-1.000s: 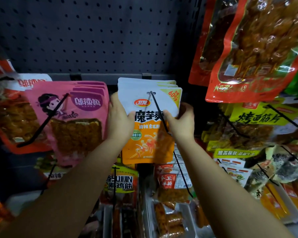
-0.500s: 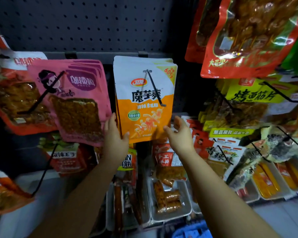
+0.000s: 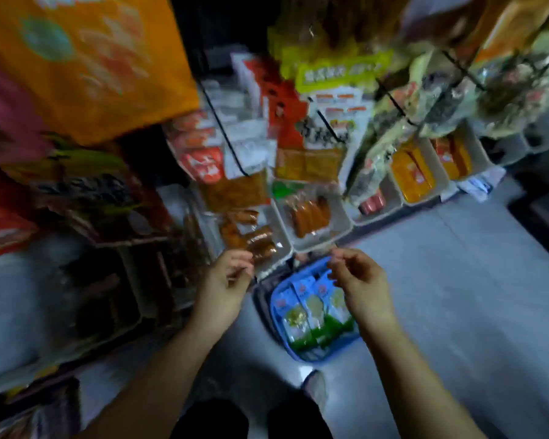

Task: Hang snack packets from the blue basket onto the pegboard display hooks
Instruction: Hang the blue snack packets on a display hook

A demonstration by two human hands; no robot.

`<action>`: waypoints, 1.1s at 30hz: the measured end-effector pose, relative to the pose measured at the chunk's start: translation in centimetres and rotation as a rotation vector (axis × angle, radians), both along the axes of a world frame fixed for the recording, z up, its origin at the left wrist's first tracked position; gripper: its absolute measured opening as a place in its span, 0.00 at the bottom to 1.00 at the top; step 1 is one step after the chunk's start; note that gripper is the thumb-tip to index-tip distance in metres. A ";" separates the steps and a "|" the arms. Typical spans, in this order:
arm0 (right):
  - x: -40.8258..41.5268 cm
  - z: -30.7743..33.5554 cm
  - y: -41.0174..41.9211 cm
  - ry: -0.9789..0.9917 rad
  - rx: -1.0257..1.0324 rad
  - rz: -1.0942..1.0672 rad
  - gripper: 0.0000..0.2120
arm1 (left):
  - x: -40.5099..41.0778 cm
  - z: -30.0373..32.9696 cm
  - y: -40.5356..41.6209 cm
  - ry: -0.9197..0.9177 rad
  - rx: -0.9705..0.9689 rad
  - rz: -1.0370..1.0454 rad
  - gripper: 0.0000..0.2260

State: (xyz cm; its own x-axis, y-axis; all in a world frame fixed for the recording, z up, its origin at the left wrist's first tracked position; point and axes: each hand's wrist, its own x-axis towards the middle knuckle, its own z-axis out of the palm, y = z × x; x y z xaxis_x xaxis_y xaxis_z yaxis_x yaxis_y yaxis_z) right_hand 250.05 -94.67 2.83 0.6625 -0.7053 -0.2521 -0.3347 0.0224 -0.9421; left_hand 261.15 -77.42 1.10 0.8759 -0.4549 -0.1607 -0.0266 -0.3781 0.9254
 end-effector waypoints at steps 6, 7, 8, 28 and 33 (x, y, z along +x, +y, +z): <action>-9.0 -15.5 -4.9 0.346 0.148 -0.080 0.11 | -6.0 -15.9 -4.6 0.221 0.227 -0.184 0.13; -10.2 -18.4 -5.5 0.411 0.158 -0.062 0.12 | -6.8 -18.9 -5.4 0.261 0.254 -0.194 0.14; -11.2 -21.4 -6.1 0.477 0.169 -0.037 0.12 | -7.7 -22.0 -6.3 0.292 0.283 -0.212 0.15; -8.4 -63.0 -21.7 0.883 -0.414 0.443 0.29 | -7.1 -61.5 -21.4 0.775 0.152 0.162 0.12; -9.1 -64.4 -18.0 0.840 -0.321 0.218 0.24 | -7.3 -61.6 -21.7 0.764 0.105 0.183 0.08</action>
